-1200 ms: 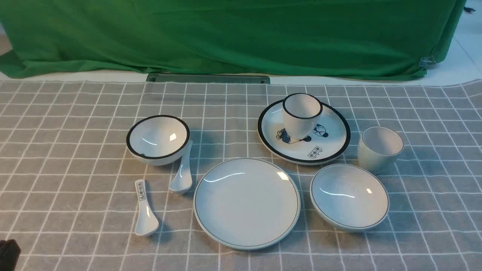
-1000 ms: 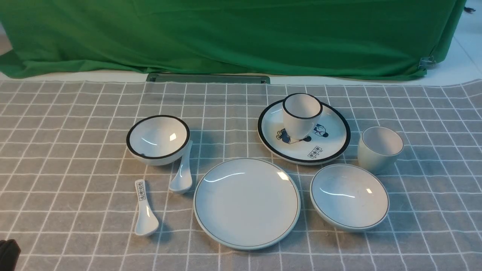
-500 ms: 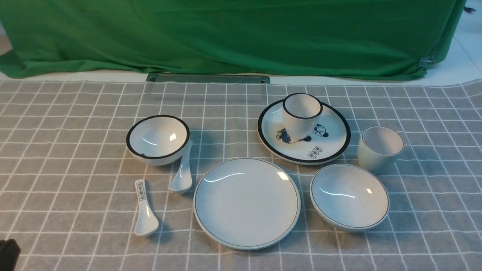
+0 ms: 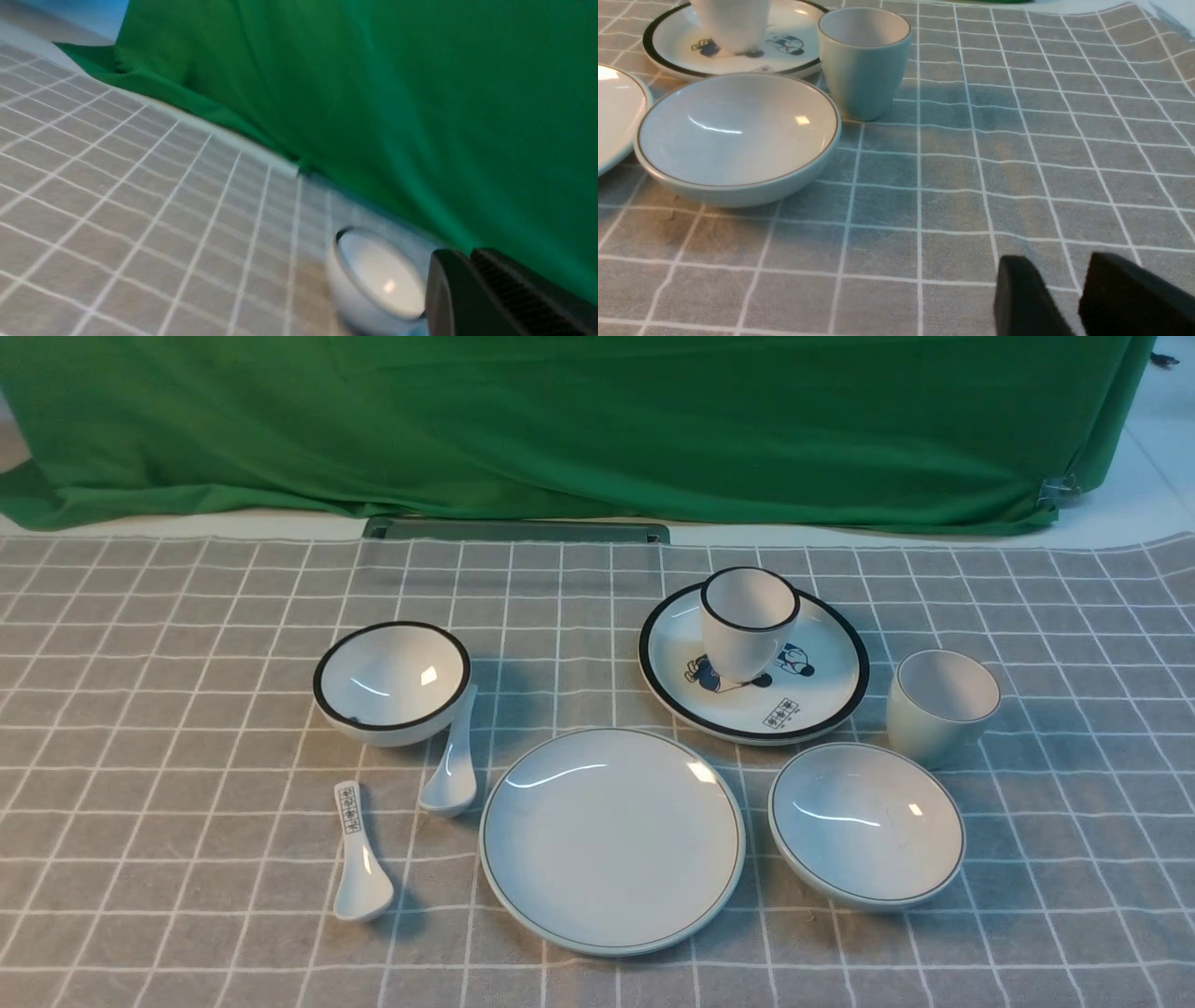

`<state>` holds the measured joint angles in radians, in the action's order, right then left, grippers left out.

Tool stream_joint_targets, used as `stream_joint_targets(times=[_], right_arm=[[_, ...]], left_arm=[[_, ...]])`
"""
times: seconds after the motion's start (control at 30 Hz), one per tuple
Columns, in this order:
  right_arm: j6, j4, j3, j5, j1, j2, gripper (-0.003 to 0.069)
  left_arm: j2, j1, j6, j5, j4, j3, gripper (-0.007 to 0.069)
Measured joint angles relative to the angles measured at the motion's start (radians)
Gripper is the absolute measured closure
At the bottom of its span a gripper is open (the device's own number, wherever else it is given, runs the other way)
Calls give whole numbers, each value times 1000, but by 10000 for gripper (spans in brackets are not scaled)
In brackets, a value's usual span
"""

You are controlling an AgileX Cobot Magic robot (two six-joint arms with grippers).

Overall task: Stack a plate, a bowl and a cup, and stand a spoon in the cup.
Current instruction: Use the right arm to grab a blue rice bowl

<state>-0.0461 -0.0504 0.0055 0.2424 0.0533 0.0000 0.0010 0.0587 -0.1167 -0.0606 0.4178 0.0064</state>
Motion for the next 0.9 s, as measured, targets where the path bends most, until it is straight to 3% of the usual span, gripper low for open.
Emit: stream_joint_targets(times=[0.13, 0.27, 0.33, 0.5, 0.57, 0.7, 0.73, 0.8, 0.9], right_arm=[[0, 0, 0, 0, 0, 0, 417], [0, 0, 0, 0, 0, 0, 417], [0, 0, 0, 0, 0, 0, 417], [0, 0, 0, 0, 0, 0, 417], [0, 0, 0, 0, 0, 0, 417], [0, 0, 0, 0, 0, 0, 417], [0, 0, 0, 0, 0, 0, 417], [0, 0, 0, 0, 0, 0, 417], [0, 0, 0, 0, 0, 0, 417]], left_arm=[[0, 0, -36, -159, 30, 0, 607], [0, 0, -58, -185, -4, 0, 607], [0, 0, -109, -170, -35, 0, 607], [16, 0, -198, 61, -148, -103, 607], [56, 0, -169, 130, -177, -161, 607], [283, -6, 125, 405, -178, -396, 607], [295, -7, 140, 431, -173, -416, 607], [444, -70, 266, 584, -130, -532, 607], [573, -172, 306, 700, -107, -626, 607]])
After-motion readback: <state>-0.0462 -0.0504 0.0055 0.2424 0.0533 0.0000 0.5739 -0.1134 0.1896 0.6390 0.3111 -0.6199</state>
